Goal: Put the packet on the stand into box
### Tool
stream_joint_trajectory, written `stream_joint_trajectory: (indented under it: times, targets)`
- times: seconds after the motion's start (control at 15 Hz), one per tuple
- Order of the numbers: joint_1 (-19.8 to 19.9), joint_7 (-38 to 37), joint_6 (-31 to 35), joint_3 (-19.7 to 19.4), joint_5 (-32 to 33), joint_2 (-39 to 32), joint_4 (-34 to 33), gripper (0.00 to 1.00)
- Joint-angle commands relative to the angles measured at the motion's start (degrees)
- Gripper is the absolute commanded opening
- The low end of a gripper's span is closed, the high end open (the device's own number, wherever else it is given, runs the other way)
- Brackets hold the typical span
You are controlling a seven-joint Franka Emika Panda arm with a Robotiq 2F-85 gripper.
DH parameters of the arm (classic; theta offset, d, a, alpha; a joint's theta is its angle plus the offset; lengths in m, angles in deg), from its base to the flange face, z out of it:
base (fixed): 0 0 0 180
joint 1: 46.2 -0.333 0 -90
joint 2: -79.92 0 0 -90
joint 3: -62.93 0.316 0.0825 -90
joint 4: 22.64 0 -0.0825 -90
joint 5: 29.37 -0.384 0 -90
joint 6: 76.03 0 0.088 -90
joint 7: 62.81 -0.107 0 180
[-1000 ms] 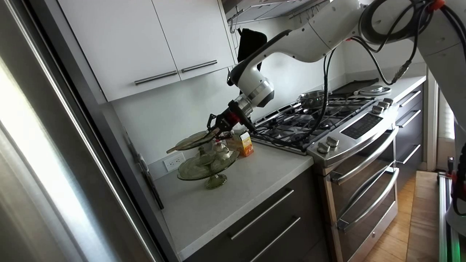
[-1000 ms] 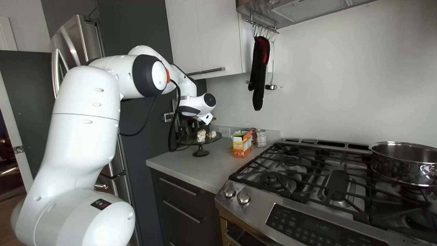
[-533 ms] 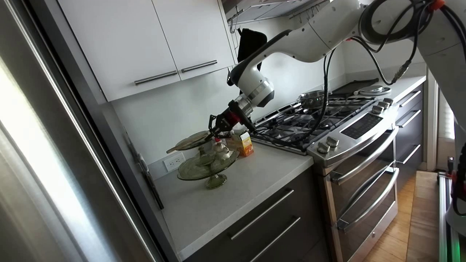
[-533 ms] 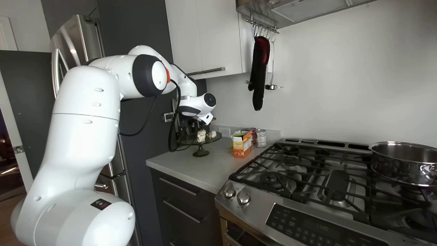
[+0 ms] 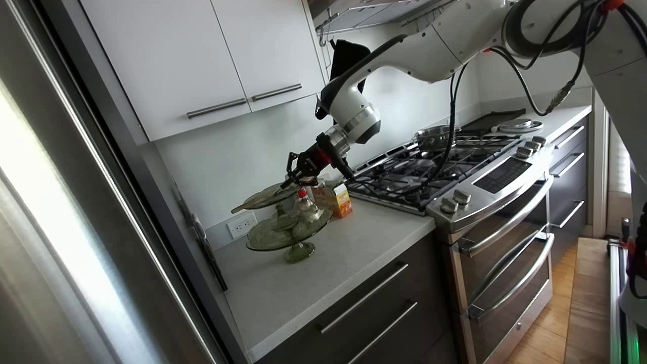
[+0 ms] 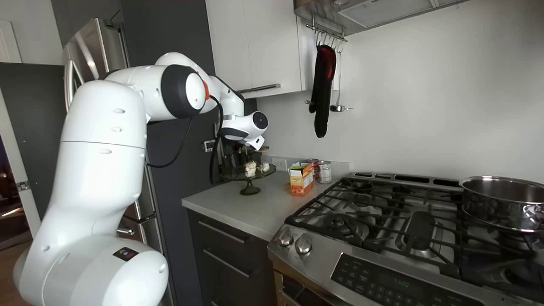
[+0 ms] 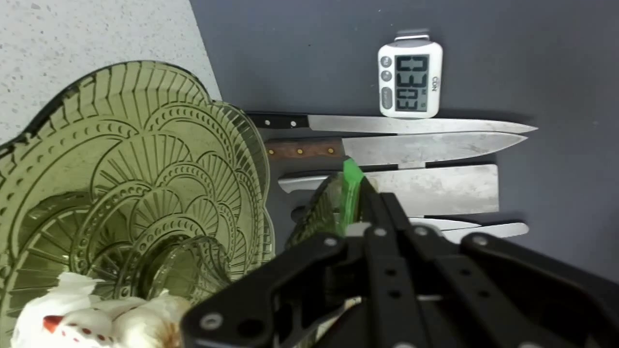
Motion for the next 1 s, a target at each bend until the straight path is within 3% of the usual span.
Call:
stream_joint_trajectory:
  times: [0.0,0.2,0.67,0.93]
  targets:
    - [-0.38,3.55,0.90,-0.69,-4.66,3.76,2.04,0.00]
    - [-0.61,5.47,4.16,-1.15,-8.73,5.59,2.20,0.00]
    - [-1.38,8.53,31.58,-0.55,-16.56,4.94,-0.07,0.00]
    - [-1.98,10.78,42.14,-0.78,-21.01,3.30,-2.60,0.00]
